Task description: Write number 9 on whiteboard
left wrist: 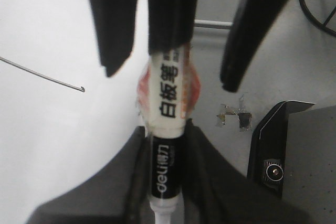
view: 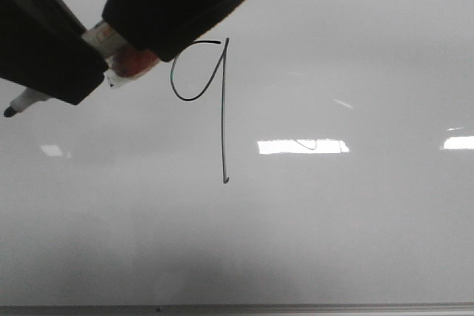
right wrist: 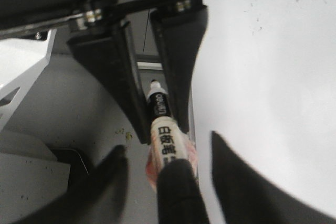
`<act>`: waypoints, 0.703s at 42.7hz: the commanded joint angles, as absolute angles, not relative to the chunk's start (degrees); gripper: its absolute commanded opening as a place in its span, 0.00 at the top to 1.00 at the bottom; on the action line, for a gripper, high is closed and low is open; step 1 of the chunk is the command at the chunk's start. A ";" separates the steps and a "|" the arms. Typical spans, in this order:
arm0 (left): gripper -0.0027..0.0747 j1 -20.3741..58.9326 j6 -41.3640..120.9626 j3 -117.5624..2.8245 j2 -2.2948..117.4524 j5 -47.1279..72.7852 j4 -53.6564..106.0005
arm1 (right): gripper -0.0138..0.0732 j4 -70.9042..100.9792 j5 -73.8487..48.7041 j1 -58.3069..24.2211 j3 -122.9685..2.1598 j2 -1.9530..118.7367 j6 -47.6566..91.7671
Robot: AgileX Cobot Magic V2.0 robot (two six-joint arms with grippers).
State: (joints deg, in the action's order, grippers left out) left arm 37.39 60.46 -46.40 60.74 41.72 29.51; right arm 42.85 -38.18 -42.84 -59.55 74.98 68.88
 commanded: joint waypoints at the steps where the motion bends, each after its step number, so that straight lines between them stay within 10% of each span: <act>1: 0.94 37.60 57.77 -48.04 60.09 38.95 29.73 | 0.23 44.94 -34.57 -41.98 -61.52 71.63 66.45; 18: 0.94 25.60 33.45 -45.41 60.09 37.62 19.30 | 0.26 44.89 -32.85 -22.52 -46.18 50.74 59.25; 30: 0.96 5.71 29.25 -40.79 60.09 31.71 23.16 | 0.61 44.89 -25.73 -7.94 -27.73 32.05 49.08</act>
